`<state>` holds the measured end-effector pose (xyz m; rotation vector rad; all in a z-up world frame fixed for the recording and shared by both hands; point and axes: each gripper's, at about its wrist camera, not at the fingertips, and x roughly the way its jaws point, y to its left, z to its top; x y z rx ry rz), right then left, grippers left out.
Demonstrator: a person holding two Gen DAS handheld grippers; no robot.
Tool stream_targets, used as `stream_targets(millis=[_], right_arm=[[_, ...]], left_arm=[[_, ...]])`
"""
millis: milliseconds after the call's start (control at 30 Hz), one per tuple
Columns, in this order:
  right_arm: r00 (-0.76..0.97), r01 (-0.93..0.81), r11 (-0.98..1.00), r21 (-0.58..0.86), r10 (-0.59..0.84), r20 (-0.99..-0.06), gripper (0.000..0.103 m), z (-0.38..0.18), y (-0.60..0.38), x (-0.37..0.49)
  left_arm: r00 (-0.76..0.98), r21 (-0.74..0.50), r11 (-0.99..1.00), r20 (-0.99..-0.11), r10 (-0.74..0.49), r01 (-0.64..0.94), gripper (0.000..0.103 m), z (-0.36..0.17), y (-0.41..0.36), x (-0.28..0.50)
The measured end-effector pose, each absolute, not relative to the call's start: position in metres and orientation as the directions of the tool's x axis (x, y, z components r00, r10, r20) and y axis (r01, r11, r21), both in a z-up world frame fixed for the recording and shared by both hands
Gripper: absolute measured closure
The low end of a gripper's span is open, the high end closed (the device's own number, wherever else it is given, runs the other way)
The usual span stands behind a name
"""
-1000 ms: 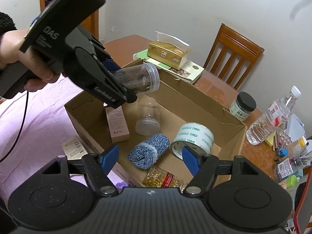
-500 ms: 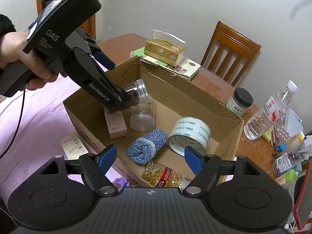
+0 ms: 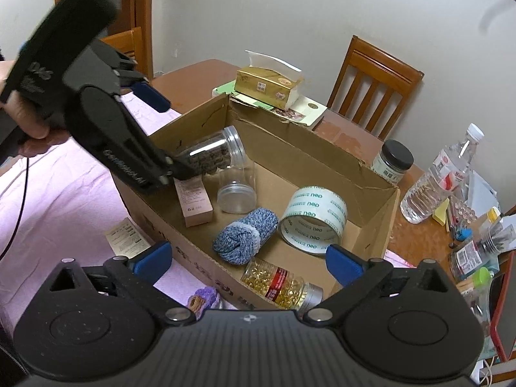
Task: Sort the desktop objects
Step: 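Move both tools back toward the remaining objects on the cloth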
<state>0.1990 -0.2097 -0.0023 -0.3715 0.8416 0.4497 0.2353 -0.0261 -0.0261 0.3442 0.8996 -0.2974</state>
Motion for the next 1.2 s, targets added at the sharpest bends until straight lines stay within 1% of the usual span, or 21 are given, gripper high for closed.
stream_targets(millis=[433,567,967,1200], right_arm=[[0.575,-0.513,0.851,-0.113,0.243,-0.781,0.0,-0.003,-0.208,0.178],[0.569,-0.505,0.857,-0.097,0.246,-0.785,0.0,-0.005,-0.21,0.169],[0.56,-0.469,0.881,-0.06,0.244,-0.792,0.0,-0.012,-0.215,0.145],[0.532,-0.445,0.895,-0.028,0.239,-0.812,0.0,-0.026,-0.217,0.136]], left_arm=[[0.587,0.122,0.908,-0.795,-0.152,0.401,0.009,-0.016,-0.02,0.193],[0.585,0.115,0.912,-0.796,-0.153,0.395,0.009,-0.02,-0.021,0.178],[0.572,0.036,0.937,-0.8,-0.181,0.347,0.008,-0.036,-0.011,0.151],[0.532,-0.015,0.947,-0.824,-0.195,0.322,0.008,-0.055,-0.009,0.144]])
